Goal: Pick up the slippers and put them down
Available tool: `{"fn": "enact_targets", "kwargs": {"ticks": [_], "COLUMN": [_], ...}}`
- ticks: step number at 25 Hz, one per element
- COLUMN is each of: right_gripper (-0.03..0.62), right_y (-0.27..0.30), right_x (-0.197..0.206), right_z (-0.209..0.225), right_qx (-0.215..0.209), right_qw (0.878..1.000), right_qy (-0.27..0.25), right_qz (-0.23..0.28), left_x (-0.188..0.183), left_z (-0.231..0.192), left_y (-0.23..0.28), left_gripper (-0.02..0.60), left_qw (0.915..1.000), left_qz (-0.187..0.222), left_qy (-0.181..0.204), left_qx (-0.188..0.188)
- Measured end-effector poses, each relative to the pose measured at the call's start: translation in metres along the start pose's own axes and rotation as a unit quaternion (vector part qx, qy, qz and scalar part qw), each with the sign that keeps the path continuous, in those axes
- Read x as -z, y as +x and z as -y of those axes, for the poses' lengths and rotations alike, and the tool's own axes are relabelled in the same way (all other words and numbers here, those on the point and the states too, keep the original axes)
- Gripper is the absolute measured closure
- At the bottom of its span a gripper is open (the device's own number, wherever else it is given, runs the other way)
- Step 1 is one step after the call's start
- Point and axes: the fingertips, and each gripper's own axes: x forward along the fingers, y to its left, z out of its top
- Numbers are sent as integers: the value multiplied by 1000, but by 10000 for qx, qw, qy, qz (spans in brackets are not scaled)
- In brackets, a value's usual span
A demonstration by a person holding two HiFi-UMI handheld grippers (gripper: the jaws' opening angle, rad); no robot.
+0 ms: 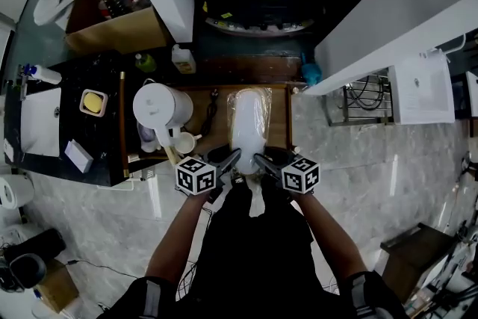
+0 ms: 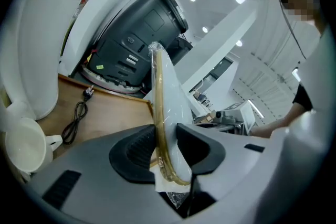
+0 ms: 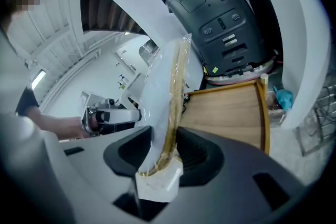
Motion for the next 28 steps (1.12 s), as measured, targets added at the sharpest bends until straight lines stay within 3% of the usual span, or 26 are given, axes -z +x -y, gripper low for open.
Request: {"fn": "enact_targets", "kwargs": {"ticks": [11,23,28], "right_gripper": [444,434,431], "right_y": [46,71,79], "right_x": [41,57,61], "right_z": [70,108,115], "right_qx": [542,895,1108], "right_qw": [9967,9893,9851], "right_qy": [189,472,329], "right_qz": [-580,-1048,-1274], "left_x": [41,60,69], "left_z": [-66,-106,-125], "left_y": [54,82,83], "left_gripper": [456,447,428], "left_qw": [9957,9883,9798], "left_qz": [-741,-1067,-1199], "left_qy": [-102,-519,-536], "left_qx": [-549,-957,-1510]}}
